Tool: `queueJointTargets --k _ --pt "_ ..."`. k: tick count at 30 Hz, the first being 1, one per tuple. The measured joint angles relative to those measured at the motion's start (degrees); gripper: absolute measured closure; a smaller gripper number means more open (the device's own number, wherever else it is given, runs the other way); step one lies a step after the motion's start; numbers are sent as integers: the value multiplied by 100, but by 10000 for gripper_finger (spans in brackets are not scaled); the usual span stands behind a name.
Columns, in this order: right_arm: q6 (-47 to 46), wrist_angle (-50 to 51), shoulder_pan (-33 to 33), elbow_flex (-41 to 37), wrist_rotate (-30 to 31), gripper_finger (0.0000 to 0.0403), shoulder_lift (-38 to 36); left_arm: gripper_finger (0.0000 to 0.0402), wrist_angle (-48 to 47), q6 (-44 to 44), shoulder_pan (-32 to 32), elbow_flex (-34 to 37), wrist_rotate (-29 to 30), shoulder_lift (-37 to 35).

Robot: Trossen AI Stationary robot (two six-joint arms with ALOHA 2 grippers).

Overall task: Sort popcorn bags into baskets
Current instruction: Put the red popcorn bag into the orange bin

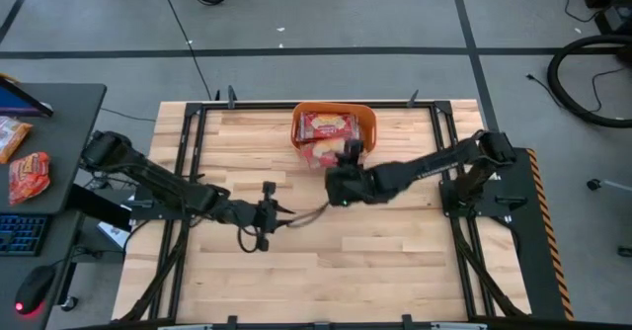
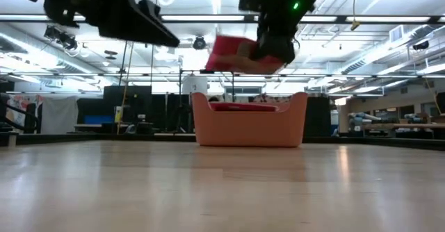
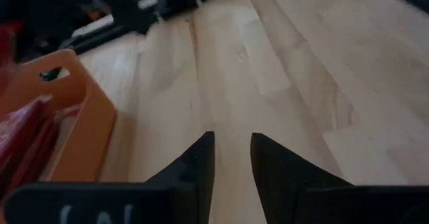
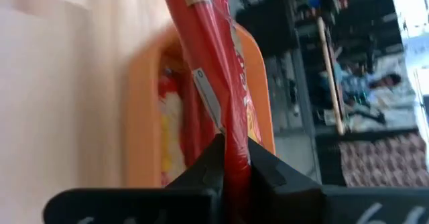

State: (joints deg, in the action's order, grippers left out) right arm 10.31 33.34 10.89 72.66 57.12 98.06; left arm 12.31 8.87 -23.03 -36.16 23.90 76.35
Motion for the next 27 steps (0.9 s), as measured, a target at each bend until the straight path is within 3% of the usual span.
queueJointTargets --k 10,20,27 --pt "710 -274 -1341 -2 -744 372 146 321 -58 -203 146 563 -194 -1103" --pt "1830 -1510 -2374 2 -1362 366 587 324 -32 -534 364 1451 -242 -2531" --pt "1248 -1535 -2604 0 -2167 300 779 324 9 -794 363 1970 -280 -3517"
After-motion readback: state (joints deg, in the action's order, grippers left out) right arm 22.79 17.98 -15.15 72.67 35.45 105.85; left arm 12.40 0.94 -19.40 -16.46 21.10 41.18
